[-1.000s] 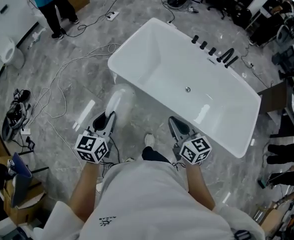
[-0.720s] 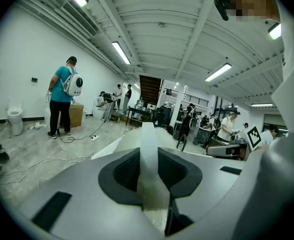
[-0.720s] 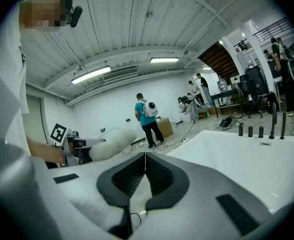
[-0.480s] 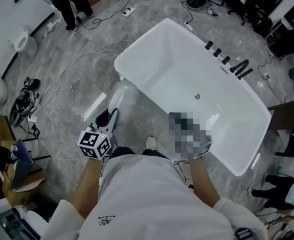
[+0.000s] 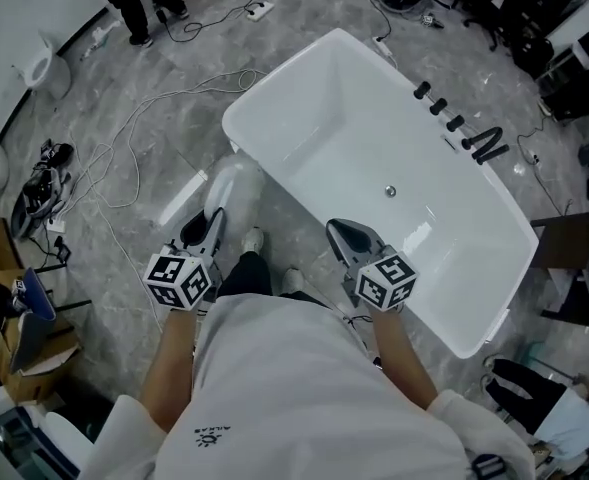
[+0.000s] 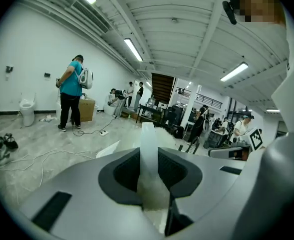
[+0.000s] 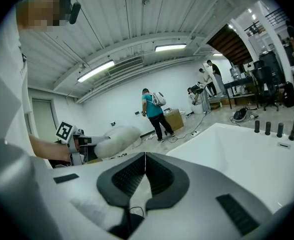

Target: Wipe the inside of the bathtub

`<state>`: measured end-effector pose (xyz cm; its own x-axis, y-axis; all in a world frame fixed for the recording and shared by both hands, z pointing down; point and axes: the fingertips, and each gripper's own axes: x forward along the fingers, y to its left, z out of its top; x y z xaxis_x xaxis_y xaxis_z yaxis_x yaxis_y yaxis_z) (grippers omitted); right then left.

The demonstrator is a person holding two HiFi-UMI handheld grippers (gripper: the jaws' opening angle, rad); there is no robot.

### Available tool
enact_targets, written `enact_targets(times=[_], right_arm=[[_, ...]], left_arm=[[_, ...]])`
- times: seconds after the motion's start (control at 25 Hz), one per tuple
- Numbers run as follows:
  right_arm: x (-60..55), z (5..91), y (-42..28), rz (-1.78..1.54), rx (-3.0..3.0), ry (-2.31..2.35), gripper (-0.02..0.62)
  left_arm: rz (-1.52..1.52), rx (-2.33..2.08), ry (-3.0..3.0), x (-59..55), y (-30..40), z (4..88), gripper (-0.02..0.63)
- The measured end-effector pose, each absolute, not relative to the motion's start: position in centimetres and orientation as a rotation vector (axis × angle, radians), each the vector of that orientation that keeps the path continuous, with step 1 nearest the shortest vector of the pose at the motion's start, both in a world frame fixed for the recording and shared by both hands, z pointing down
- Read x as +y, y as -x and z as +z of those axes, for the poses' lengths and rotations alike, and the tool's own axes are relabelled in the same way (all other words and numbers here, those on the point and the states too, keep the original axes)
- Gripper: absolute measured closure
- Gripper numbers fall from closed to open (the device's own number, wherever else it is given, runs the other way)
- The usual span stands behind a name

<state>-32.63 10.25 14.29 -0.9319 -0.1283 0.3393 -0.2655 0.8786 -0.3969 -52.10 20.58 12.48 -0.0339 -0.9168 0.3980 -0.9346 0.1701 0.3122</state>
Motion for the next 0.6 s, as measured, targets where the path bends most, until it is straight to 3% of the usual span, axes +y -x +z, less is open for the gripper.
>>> enact_targets(times=[0.6], right_arm=[[3.1, 16.0, 39.1, 0.676, -2.683, -0.464, 0.575]], left_arm=[[0.247, -1.746, -1.913, 9.6, 60.1, 16.4, 0.515]])
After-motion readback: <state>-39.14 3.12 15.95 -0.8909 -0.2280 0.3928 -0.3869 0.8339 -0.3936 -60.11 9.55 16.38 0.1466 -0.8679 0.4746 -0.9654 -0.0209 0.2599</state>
